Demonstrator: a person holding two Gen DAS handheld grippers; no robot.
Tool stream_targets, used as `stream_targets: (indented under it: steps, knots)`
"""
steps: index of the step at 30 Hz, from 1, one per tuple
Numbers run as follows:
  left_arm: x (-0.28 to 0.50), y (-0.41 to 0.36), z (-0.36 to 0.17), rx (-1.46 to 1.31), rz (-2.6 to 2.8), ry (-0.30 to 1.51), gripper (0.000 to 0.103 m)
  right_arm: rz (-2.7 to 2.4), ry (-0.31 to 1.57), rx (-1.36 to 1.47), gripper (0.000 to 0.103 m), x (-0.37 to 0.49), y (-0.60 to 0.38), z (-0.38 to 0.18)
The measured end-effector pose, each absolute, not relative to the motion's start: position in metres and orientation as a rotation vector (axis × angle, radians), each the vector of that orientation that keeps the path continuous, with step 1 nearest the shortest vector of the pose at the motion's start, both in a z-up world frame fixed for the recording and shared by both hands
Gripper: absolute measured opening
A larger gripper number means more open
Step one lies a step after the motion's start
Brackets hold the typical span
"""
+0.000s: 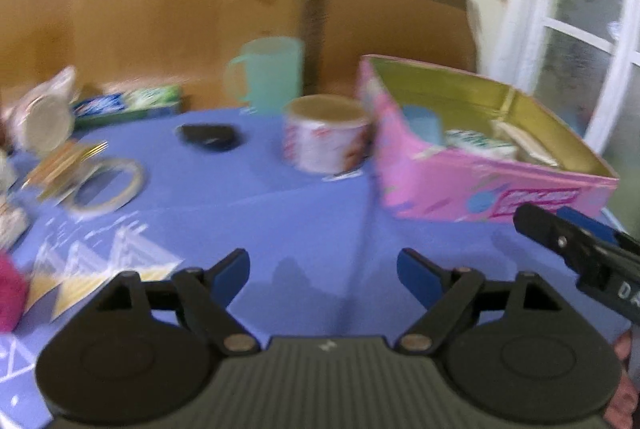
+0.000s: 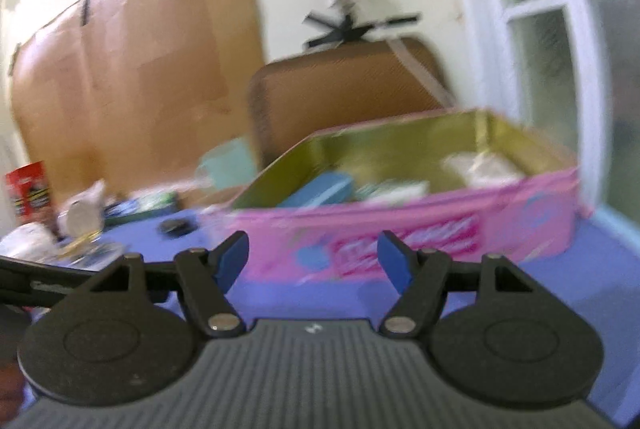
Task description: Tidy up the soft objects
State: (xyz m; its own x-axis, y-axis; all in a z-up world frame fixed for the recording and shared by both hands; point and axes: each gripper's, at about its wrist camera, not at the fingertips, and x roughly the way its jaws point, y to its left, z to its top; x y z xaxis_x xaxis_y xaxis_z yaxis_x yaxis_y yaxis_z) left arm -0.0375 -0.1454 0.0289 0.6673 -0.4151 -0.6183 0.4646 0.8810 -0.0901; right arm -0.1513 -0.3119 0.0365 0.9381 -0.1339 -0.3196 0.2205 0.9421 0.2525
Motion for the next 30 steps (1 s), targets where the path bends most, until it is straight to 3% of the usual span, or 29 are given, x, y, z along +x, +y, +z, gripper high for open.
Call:
stream_targets:
  steps: [11,30]
  knots:
    - [-0.030,-0.089,0.007,0.105,-0.367,0.658,0.087,-0.112,0.410,0.342,0.073,-0.124,-0.269,0.027]
    - [-0.025,-0.085,-0.003,0.137,-0.377,0.634,0.096,-0.154,0.417,0.393,0.077,-0.112,-0.279,0.013]
